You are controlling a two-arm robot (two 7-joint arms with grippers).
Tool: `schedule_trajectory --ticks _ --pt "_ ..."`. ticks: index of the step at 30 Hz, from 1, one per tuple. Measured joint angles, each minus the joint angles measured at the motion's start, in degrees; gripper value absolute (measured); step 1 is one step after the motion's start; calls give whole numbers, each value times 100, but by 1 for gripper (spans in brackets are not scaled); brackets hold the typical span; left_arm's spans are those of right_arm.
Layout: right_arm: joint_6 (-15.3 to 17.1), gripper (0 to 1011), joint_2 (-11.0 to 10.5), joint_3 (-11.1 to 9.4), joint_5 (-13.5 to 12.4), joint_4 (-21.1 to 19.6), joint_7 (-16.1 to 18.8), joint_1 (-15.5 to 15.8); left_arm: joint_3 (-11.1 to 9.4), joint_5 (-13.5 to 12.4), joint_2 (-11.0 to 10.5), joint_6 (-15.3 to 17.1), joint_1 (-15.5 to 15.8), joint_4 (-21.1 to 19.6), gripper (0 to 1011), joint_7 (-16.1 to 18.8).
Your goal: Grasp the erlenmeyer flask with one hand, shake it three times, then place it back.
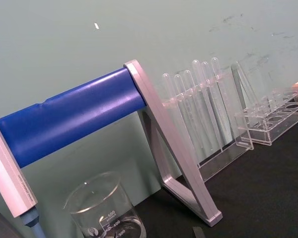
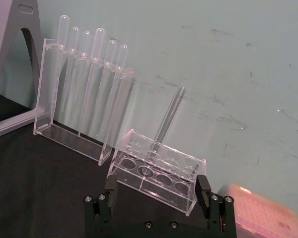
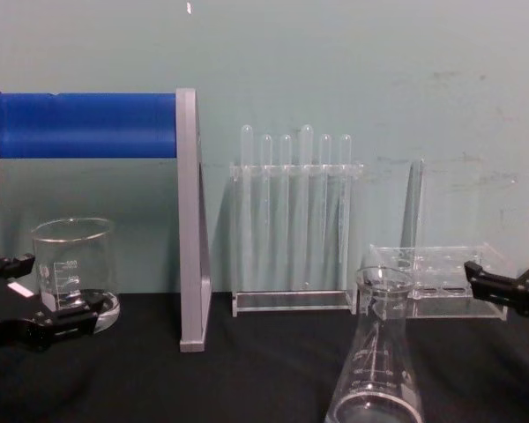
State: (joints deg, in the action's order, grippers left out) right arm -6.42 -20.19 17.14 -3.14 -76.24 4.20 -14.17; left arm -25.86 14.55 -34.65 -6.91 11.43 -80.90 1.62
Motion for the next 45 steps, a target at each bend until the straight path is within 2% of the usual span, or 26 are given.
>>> schedule_trajectory --ticks 45 --pt "0 1002 0 0 -4 0 2 0 0 0 0 0 0 0 1001 0"
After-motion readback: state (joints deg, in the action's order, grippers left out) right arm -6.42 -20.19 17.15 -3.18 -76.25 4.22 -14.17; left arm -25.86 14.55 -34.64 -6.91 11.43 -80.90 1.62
